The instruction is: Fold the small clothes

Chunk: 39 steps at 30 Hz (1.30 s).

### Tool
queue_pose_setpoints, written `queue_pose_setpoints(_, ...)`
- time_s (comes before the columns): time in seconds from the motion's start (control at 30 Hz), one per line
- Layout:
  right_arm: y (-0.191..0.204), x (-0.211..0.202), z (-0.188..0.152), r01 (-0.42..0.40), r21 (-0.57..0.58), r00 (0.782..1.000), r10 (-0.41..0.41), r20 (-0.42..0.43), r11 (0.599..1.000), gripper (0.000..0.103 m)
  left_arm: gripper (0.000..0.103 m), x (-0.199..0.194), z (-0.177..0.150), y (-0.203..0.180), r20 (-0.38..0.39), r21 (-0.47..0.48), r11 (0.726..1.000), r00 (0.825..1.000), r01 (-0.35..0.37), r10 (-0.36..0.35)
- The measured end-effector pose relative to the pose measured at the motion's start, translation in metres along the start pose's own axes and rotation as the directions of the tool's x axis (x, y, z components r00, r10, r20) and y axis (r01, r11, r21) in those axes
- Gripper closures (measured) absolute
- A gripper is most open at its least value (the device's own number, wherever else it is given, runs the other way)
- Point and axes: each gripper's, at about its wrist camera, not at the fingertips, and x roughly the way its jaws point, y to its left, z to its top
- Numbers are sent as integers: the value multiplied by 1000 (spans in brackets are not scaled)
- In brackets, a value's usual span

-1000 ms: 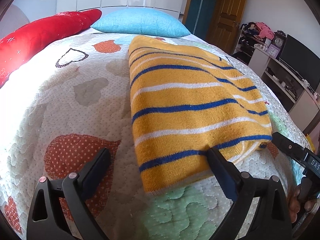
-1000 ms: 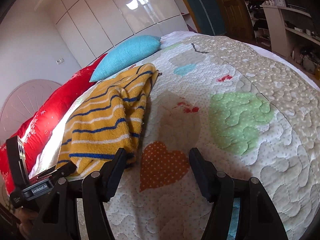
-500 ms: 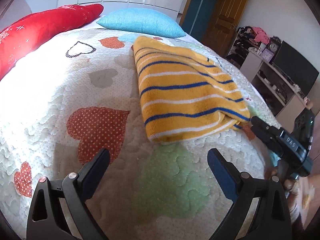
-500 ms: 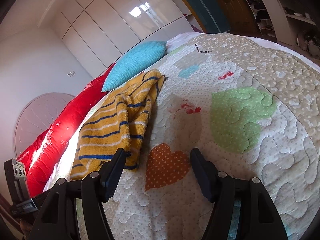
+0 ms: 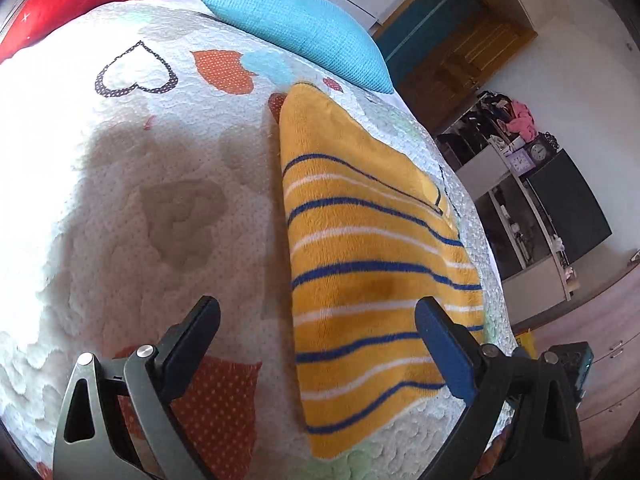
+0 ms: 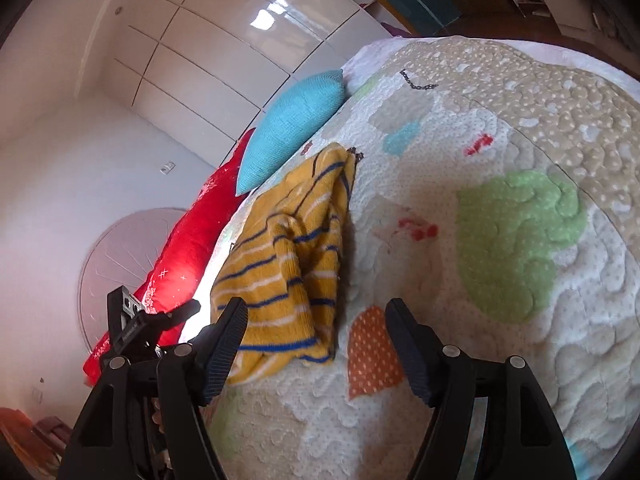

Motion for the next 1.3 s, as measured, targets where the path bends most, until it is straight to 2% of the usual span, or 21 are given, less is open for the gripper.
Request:
queue_pose_setpoints(0.1,9,30,25,67,-71,997,-69,-27,995,27,6,19,11,-7,-38,39,999,999,17,-15)
queue_pose_setpoints(0.2,10,73,46,74,-66,993,-80,-89,995,27,6,48,21,-11,-110,41,996,992,73,-68)
queue_pose_setpoints(0.23,11,87,51,64,-58,992,-70,-106,996,28,6,57,23,-12,-134,31,995,987,90,-86)
queue_pose_setpoints(0.27,11,100,53,49,-45,991,-54,-124,998,36,6,64,24,-14,-145,34,995,985,94,-88)
queue_pose_setpoints(0.3,12,112,54,35,-25,988,-39,-148,999,53,10,66,25,-18,-147,50,994,985,99,-91)
queue_pose_setpoints(0.33,13,124,54,14,7,984,-13,-177,1000,56,29,66,25,-22,-152,61,992,983,112,-102)
queue_pose_setpoints(0.43,31,132,54,-32,26,984,36,-175,999,58,53,50,32,-25,-138,83,991,986,100,-88)
queue_pose_setpoints(0.47,42,131,55,-65,7,982,65,-176,998,60,55,42,35,-26,-128,95,990,988,101,-88)
queue_pose_setpoints(0.53,63,127,57,-116,-50,978,106,-177,992,62,55,24,41,-28,-89,127,990,995,64,-53)
queue_pose_setpoints(0.6,75,127,54,-121,-94,980,104,-168,988,62,53,9,46,-26,-57,151,987,998,45,-37)
queue_pose_setpoints(0.67,73,133,45,-59,-131,984,35,-177,990,62,42,6,45,-17,-66,133,991,998,25,-16)
queue_pose_setpoints(0.73,58,142,34,40,-156,977,-71,-201,987,56,39,13,36,-7,-98,133,990,993,-55,68)
queue_pose_setpoints(0.77,51,143,28,54,-161,976,-87,-202,985,45,36,18,30,-3,-126,148,985,986,-86,105)
queue_pose_setpoints(0.8,46,137,25,44,-152,979,-73,-190,987,45,36,18,24,0,-137,157,983,983,-96,118)
queue_pose_setpoints(0.9,46,113,26,69,-155,984,-93,-153,986,44,36,-10,14,-6,-83,175,981,992,-80,96)
queue_pose_setpoints(1.0,70,86,36,114,-228,992,-124,-28,967,44,34,-38,18,-22,5,211,977,999,-41,40)
queue_pose_setpoints(1.07,87,80,47,43,-220,999,-45,-3,975,44,25,-40,26,-31,27,212,977,999,-22,17)
queue_pose_setpoints(1.13,97,90,58,-84,-160,995,75,-64,984,44,25,-26,35,-36,33,204,979,999,-31,25)
queue_pose_setpoints(1.23,90,139,64,-229,5,950,225,-218,973,44,25,1,31,-38,19,197,979,998,-57,54)
queue_pose_setpoints(1.27,82,159,63,-236,50,932,241,-271,970,44,25,7,24,-41,39,218,971,995,-95,88)
queue_pose_setpoints(1.3,74,176,62,-222,91,922,239,-303,971,52,25,10,14,-47,58,252,959,991,-131,121)
